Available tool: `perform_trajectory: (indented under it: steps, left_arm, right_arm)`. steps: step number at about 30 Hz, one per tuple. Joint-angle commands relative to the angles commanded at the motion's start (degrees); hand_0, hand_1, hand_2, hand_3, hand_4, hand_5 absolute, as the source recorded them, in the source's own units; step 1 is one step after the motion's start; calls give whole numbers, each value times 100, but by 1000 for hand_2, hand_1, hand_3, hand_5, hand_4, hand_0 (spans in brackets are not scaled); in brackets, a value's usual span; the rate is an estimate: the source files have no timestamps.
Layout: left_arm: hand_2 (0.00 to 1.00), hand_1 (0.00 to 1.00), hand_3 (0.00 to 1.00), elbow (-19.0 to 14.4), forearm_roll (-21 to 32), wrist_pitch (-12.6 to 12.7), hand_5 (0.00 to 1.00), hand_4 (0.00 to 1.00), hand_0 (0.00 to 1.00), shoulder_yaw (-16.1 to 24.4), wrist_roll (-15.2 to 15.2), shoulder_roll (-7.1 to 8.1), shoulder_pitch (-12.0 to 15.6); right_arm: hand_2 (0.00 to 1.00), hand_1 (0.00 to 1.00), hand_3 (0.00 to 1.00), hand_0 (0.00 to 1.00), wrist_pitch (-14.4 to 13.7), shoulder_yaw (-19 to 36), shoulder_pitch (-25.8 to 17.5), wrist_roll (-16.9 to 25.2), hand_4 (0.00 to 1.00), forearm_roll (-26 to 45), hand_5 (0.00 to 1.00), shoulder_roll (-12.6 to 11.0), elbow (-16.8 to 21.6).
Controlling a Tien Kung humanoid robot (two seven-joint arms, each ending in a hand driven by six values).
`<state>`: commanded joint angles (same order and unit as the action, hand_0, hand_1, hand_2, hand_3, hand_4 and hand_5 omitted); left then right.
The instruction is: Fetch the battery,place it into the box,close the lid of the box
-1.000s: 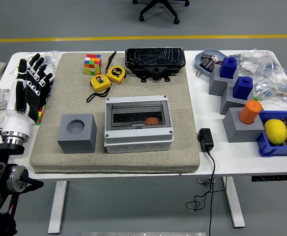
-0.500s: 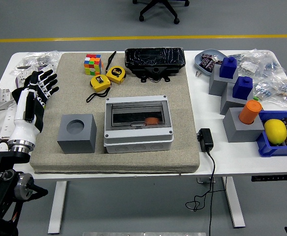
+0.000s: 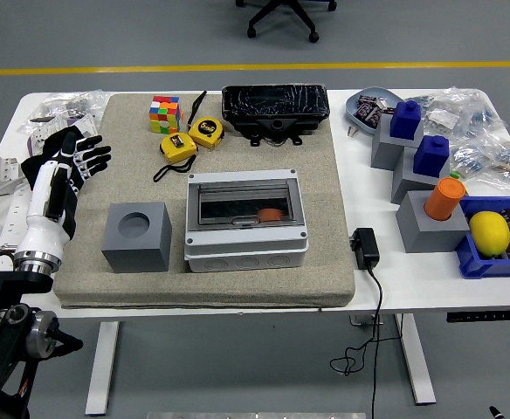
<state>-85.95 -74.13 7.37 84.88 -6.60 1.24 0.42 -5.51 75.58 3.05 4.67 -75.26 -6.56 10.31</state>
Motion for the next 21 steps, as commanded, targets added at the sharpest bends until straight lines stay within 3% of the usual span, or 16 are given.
perform_trajectory:
  steps: [1,2,7,8,13,14,19,20,21]
  left_arm:
    - [662,683,679,-3,-23,11,937,998,700,0,8,-2,3]
    - [636,661,613,-5,-41,22,728,896,682,3,15,-4,4]
    - [636,661,613,-34,-192,173,728,896,682,9,41,-2,21]
    - [562,616,510,-37,-220,193,355,693,615,4,43,-2,26]
    - [562,616,510,-39,-488,285,355,693,615,-28,65,-18,53]
    - [532,550,485,-39,-503,293,2,806,545,-32,62,-20,55]
    - [532,550,485,-67,-737,377,2,806,545,-28,102,-15,60]
    - [499,537,409,-81,-796,367,2,753,527,-26,129,-10,60]
    - [499,537,409,-88,-809,379,2,753,527,-28,138,-9,55]
  right_arm:
    - [832,874,892,904,4,-6,2,-1,998,4,998,3,0]
    - [824,869,880,898,8,-13,5,0,998,11,998,3,0]
    - [824,869,880,898,25,-6,11,-10,998,-10,998,3,0]
    - [821,862,868,894,27,6,9,-12,998,-20,998,3,0]
    - [821,862,868,894,32,22,5,-21,998,-40,998,4,0]
    - [818,860,865,893,33,23,5,-22,998,-42,998,5,0]
    - [818,860,865,893,33,19,1,-19,998,-41,998,8,0]
    - [817,860,863,889,32,20,3,-20,998,-38,998,10,0]
    - [817,860,863,889,31,25,11,-21,998,-40,998,13,0]
